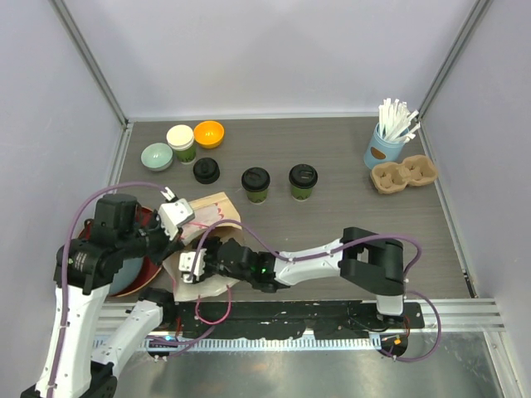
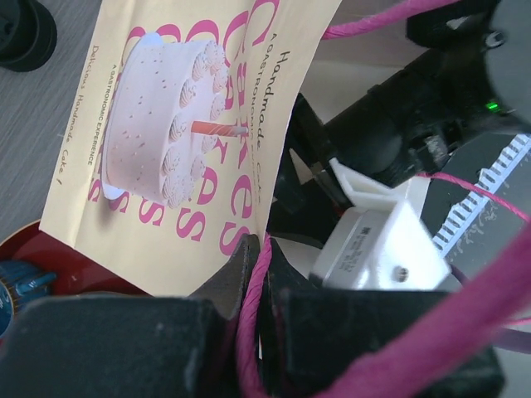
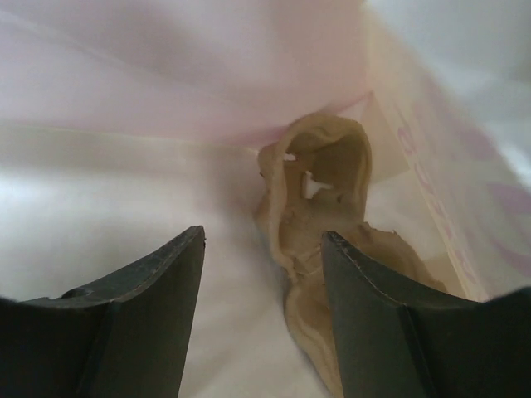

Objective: Pack the takeout coffee

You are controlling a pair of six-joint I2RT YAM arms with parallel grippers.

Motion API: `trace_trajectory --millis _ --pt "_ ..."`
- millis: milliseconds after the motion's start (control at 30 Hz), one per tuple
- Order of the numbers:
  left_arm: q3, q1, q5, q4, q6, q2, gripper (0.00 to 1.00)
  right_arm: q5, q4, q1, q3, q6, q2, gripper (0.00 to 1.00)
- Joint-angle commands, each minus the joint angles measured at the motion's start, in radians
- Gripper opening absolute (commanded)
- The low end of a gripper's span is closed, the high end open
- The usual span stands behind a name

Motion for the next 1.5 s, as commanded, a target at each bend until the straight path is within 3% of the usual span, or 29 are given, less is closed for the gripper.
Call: trace_trajectory --millis 0,233,400,433,467,567,767,1000,1200,1467 --pt "0.045 -0.002 0.057 -0.151 -0.023 -0.008 0.00 0.085 -0.059 -0.006 0.097 -0.139 0.059 0.65" --pt "0.085 -0.019 0.129 -0.185 0.006 -0.002 0.00 0.012 -0.200 -0.035 0.284 -0.178 0.178 0.66" --pt "0.092 -0.029 0.161 -0.205 0.035 -0.005 0.00 -0.010 -0.217 -0.058 0.338 -0.191 0.237 0.59" --pt "0.094 -0.033 0.164 -0.205 0.035 -0.002 0.00 -0.011 -0.217 -0.059 0.346 -0.191 0.244 0.56" --pt "0.098 -0.034 0.169 -0.205 0.033 -0.002 0.00 -0.013 -0.214 -0.059 0.350 -0.191 0.251 0.44" --pt "0.118 -0.036 0.186 -0.206 0.035 0.003 0.00 -0.019 -0.158 -0.059 0.315 -0.188 0.256 0.24" --pt "0.117 -0.037 0.126 -0.202 0.038 0.003 0.00 0.024 -0.024 -0.061 0.182 -0.156 0.198 0.01" --pt "0.154 -0.037 0.144 -0.145 -0.022 0.024 0.00 0.077 0.211 -0.050 0.047 -0.151 0.178 0.01" --pt "0.120 -0.036 0.247 -0.179 0.029 0.035 0.00 0.176 0.413 -0.047 0.089 -0.182 0.233 0.01" --pt "0.124 -0.037 0.261 -0.213 0.072 0.047 0.00 0.104 0.416 -0.078 0.207 -0.151 0.257 0.01"
